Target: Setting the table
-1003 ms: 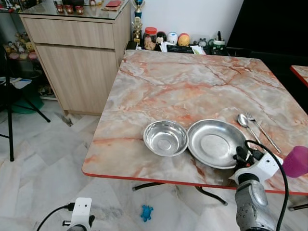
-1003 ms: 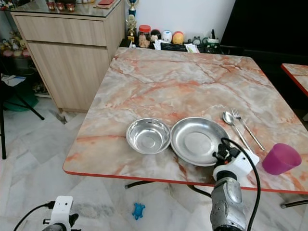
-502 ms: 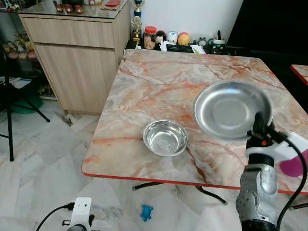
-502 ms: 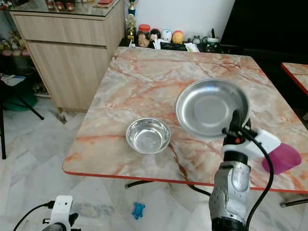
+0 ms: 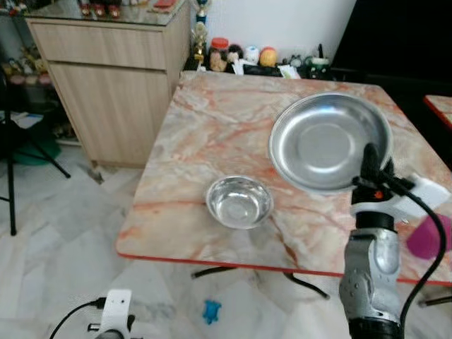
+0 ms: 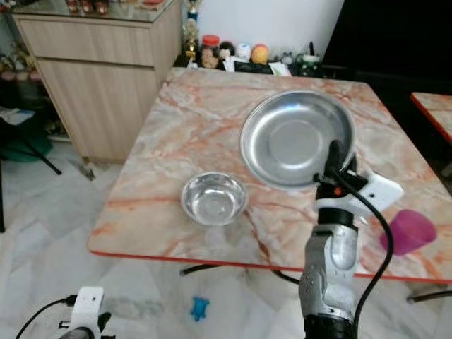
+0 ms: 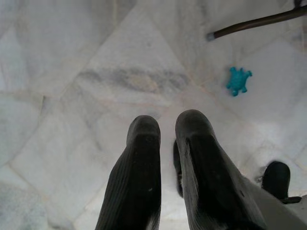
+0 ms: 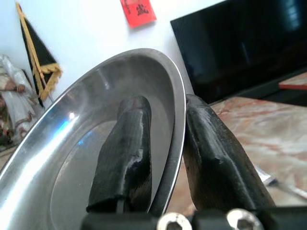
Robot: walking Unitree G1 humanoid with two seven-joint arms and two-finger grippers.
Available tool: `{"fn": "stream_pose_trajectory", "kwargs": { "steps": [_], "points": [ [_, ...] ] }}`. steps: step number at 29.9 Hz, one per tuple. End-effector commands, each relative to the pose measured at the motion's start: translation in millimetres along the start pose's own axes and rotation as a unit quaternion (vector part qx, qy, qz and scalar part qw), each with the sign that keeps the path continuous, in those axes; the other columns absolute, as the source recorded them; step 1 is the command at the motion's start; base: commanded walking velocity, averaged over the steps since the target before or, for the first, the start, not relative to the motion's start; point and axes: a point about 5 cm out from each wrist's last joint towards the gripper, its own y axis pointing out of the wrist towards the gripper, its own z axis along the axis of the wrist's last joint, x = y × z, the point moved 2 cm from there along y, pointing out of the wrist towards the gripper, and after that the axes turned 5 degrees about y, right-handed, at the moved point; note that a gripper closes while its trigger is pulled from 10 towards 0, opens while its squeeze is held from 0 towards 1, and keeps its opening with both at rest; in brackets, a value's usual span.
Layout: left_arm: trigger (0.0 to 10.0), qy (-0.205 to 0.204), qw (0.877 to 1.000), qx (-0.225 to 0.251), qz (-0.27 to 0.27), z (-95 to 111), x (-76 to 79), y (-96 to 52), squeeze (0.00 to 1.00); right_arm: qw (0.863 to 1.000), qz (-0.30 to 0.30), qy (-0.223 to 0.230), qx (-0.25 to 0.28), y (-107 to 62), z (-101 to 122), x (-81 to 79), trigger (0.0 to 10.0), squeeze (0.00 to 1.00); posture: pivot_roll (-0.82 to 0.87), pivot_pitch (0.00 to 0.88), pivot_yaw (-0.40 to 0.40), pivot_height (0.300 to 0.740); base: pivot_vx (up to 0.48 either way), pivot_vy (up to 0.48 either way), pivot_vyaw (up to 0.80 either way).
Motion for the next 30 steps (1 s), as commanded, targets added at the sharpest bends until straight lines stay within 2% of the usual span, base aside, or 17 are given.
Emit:
{"fn": "stream_pose_trajectory", "kwargs": {
  "steps": [1, 16, 30],
  "points": [
    [10.0, 0.004, 1.000, -0.007, -0.004, -4.4, 5.8, -0.7, 0.00, 1.000, 0.000, -0.005, 0.022, 4.5, 12.4, 1.4, 10.0, 0.00, 0.12, 0.000, -0.070, 0.740, 0.000, -0.480, 0.00],
    [10.0, 0.006, 1.000, -0.011, -0.002, -7.2, 4.8, -1.4, 0.00, 1.000, 0.015, 0.000, 0.024, 6.8, 17.2, -6.2, 10.0, 0.00, 0.11, 0.000, -0.066, 0.740, 0.000, -0.480, 0.00],
    [10.0, 0.012, 1.000, -0.014, -0.003, -8.9, 4.6, -1.7, 0.00, 1.000, 0.008, 0.009, 0.027, 6.9, 21.0, -3.7, 10.0, 0.00, 0.10, 0.000, -0.065, 0.740, 0.000, -0.480, 0.00]
  ]
}}
